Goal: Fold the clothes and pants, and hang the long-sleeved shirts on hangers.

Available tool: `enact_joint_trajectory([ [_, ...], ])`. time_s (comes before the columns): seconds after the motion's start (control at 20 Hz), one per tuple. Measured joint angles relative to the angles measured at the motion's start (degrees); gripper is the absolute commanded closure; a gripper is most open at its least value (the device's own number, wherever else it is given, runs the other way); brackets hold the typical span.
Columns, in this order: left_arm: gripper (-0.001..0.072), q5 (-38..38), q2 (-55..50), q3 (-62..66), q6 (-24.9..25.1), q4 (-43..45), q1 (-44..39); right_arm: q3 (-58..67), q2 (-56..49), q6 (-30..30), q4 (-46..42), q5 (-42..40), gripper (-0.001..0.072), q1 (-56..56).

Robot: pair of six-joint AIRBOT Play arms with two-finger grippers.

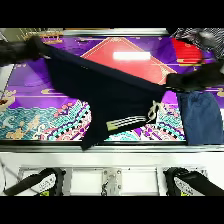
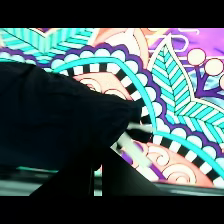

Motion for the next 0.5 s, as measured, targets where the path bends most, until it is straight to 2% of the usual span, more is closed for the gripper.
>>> enact_joint_trajectory([
  [0.25,0.0702,-2.7,-11.6,6.6,-0.2,-0.7,-1.7,0.0,-11.2,-2.1,0.0,-9.1,0.0694,-2.5],
  [0.35,0.0702,-4.7,-12.9,7.1,-0.2,0.0,-2.1,-0.2,-12.8,-3.7,0.0,-11.0,0.0694,-3.6],
  [0.5,0.0702,-6.5,-11.3,1.2,-0.5,4.0,-2.7,-3.0,-13.4,-6.2,-0.7,-11.9,0.0694,-4.5],
])
